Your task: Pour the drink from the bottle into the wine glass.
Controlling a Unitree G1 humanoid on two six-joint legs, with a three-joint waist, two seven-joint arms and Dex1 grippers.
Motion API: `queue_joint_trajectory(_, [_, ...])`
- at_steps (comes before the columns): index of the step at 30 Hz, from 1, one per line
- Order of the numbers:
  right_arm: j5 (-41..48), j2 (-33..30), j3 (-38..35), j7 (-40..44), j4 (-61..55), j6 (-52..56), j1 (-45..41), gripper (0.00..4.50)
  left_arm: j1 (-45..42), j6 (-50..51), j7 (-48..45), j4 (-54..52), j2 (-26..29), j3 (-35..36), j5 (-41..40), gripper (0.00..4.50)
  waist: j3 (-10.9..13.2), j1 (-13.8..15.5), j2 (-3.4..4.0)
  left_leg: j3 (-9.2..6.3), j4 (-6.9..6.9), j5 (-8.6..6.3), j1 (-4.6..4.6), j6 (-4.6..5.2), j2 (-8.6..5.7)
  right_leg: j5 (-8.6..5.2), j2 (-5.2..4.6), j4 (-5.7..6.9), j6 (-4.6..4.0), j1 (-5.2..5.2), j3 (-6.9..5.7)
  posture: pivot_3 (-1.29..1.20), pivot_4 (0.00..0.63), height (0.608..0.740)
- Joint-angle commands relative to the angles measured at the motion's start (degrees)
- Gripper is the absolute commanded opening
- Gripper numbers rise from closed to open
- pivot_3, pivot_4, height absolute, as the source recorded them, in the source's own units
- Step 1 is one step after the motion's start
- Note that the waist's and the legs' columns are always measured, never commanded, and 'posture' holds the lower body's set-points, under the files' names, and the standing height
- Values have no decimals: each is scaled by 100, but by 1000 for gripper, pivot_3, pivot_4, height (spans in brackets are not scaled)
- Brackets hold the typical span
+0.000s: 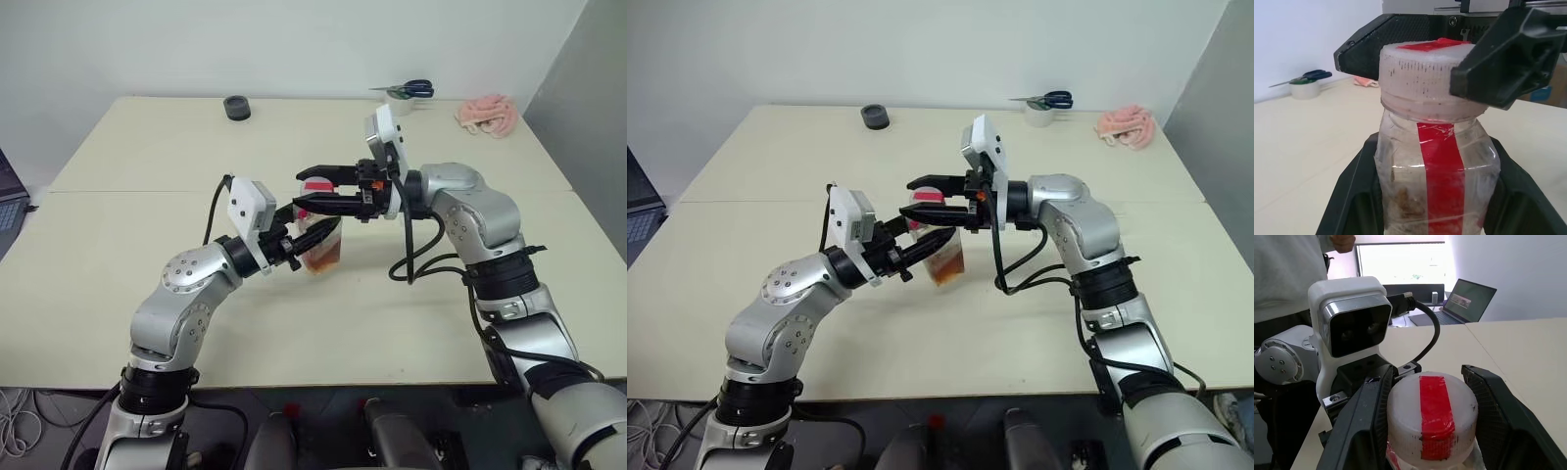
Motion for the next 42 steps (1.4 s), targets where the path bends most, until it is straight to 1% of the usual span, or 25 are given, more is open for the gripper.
queue_joint_trajectory(1, [148,47,-143,152,-25,-68,-180,1966,-76,-53,31,-157,18,207,-137,1946,0,0,0,0,0,0,-1,0,0,0,0,-1,0,1,0,0,150,740])
queue_joint_trajectory(3, [158,48,-256,-29,-51,37,-174,1966,-33,-39,31,-173,51,215,-133,1943,0,1,0,2,2,0,-5,0,-3,1,-5,-5,-2,0,2,0,150,740])
queue_joint_trajectory(5, [183,51,-361,-267,-87,245,-185,2705,-12,-40,36,-169,69,226,-135,1940,0,3,0,4,2,0,-6,-1,-8,5,-11,-5,-8,0,4,0,150,740])
queue_joint_trajectory(6, [215,28,-385,-315,-207,332,-156,2952,-11,-49,39,-155,70,223,-133,1939,0,5,0,4,2,0,-7,-1,-9,11,-14,-5,-18,0,3,0,150,740])
queue_joint_trajectory(9, [195,-22,-460,-670,-771,460,-2,4011,-19,-58,35,-131,74,197,-114,1939,1,6,2,3,2,0,-9,-1,-11,14,-16,-6,-24,-1,1,0,150,740])
queue_joint_trajectory(11, [193,-29,-569,-1069,-1222,612,117,4022,-22,-47,24,-140,83,191,-110,1939,1,7,1,2,1,0,-9,-1,-11,14,-16,-5,-23,-1,0,0,150,740])
queue_joint_trajectory(13, [126,-38,-630,-1708,-1782,1104,259,4022,-32,-39,6,-129,102,204,-116,1931,1,10,2,0,1,0,-11,-1,-11,13,-16,-5,-21,-2,-1,0,150,740])
queue_joint_trajectory(16, [-104,-88,-429,-2513,-2584,1829,629,4022,-69,-76,-39,-38,117,153,-54,1931,1,21,1,-1,2,0,-11,-1,-11,12,-16,-5,-21,-1,-2,0,150,740])
queue_joint_trajectory(18, [159,147,-521,-3105,-3238,2529,965,4022,-132,-102,-94,61,87,90,-30,1931,1,23,1,-1,2,0,-11,-1,-12,0,-16,-5,0,-1,0,0,150,740])
queue_joint_trajectory(20, [378,302,-572,-3417,-3693,2957,1166,4022,-184,-108,-142,128,53,74,-53,1930,1,15,2,0,2,0,-10,-1,-10,0,-14,-3,0,-4,2,0,150,740])
queue_joint_trajectory(24, [191,551,-531,-4030,-3825,3136,1213,4022,-338,-166,-313,314,69,-29,-3,1929,1,17,2,0,5,0,-12,-1,-11,-1,-13,-4,2,-4,2,0,150,740])
queue_joint_trajectory(30, [291,716,-602,-4370,-3766,3172,1150,4022,-444,-202,-495,412,98,-102,66,1929,1,12,2,2,2,0,-12,-1,-11,-1,-13,-7,2,-4,3,0,150,740])
queue_joint_trajectory(33, [416,815,-665,-4398,-3739,3126,1142,3460,-456,-204,-556,416,124,-115,111,1929,1,9,2,2,1,0,-13,-1,-10,-1,-13,-7,2,-5,2,0,150,740])
queue_joint_trajectory(37, [515,876,-714,-4423,-3731,3086,1127,2023,-428,-187,-596,384,148,-87,122,1929,1,1,2,2,1,0,-13,-1,-10,-1,-12,-7,2,-4,3,0,150,740])
queue_joint_trajectory(38, [531,870,-715,-4425,-3724,3068,1125,1852,-415,-181,-603,376,158,-87,126,1929,1,0,2,2,2,0,-13,-1,-10,-1,-13,-7,2,-4,2,0,150,740])
queue_joint_trajectory(42, [579,809,-681,-4296,-3664,2941,1110,1862,-364,-163,-625,335,182,-105,134,1928,1,-1,2,2,3,0,-13,-1,-10,-1,-13,-7,2,-4,2,0,150,740])
